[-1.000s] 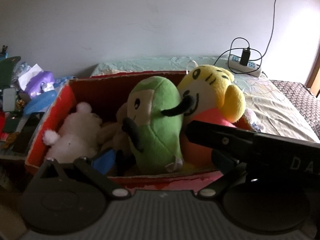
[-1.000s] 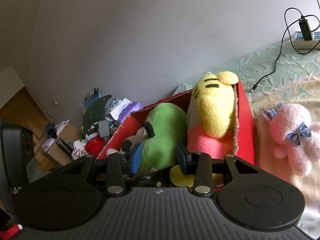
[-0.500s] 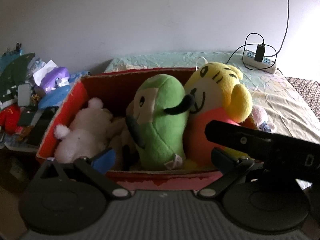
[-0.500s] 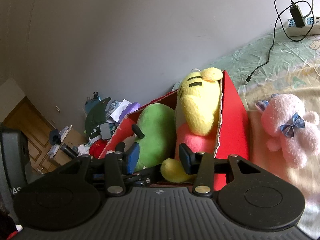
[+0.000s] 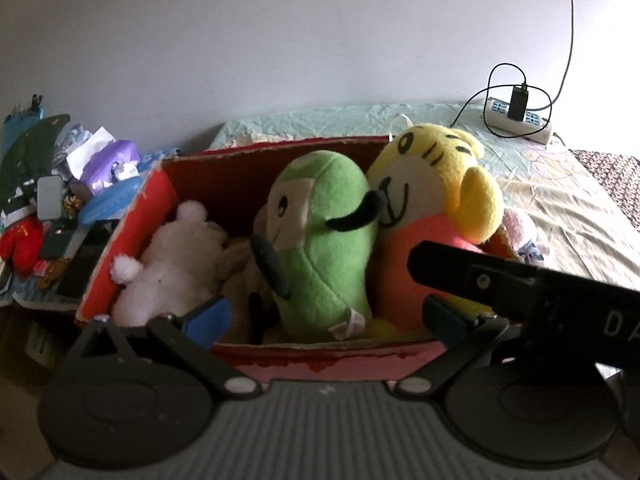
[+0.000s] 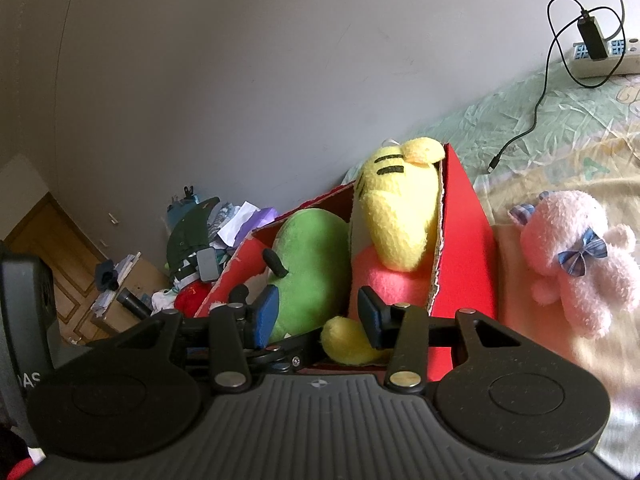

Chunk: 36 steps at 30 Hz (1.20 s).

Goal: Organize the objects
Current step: 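Withdraw the right gripper up out of the red box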

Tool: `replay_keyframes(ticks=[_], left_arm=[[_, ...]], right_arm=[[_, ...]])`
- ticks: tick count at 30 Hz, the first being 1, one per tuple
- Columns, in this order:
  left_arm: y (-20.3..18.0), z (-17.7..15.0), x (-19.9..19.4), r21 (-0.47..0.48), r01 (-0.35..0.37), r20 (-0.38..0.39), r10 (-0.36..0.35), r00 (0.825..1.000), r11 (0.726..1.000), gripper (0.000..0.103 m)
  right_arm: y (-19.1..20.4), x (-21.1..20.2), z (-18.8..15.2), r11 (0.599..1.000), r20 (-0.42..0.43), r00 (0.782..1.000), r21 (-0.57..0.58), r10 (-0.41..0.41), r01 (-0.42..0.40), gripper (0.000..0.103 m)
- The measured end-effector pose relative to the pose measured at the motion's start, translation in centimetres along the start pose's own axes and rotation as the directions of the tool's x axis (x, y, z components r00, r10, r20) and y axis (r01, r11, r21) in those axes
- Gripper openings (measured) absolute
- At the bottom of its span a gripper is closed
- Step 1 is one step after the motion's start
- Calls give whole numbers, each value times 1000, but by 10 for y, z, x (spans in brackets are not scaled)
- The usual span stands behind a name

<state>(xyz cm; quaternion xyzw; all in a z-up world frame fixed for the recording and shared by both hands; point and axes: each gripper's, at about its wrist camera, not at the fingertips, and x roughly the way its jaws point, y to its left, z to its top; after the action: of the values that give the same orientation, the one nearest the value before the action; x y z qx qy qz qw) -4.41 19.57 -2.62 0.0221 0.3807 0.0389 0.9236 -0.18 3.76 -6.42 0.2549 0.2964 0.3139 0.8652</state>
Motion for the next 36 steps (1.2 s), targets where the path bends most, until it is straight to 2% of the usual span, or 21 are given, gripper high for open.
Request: replay_keyframes(ticks=[13, 25, 36], left_arm=[[2, -1, 2, 35, 38, 23, -39, 999, 999, 102], [4, -6, 1, 25, 45, 66, -47, 997, 999, 102], [-9, -6, -11, 17, -40, 74, 39, 997, 999, 100]], right_arm=[[3, 1, -3, 999, 27, 999, -36, -19, 20, 46], [-2, -1, -4, 998, 43, 999, -58, 25, -22, 46], [-10, -8, 7, 994, -37, 995, -61, 89, -91, 47]])
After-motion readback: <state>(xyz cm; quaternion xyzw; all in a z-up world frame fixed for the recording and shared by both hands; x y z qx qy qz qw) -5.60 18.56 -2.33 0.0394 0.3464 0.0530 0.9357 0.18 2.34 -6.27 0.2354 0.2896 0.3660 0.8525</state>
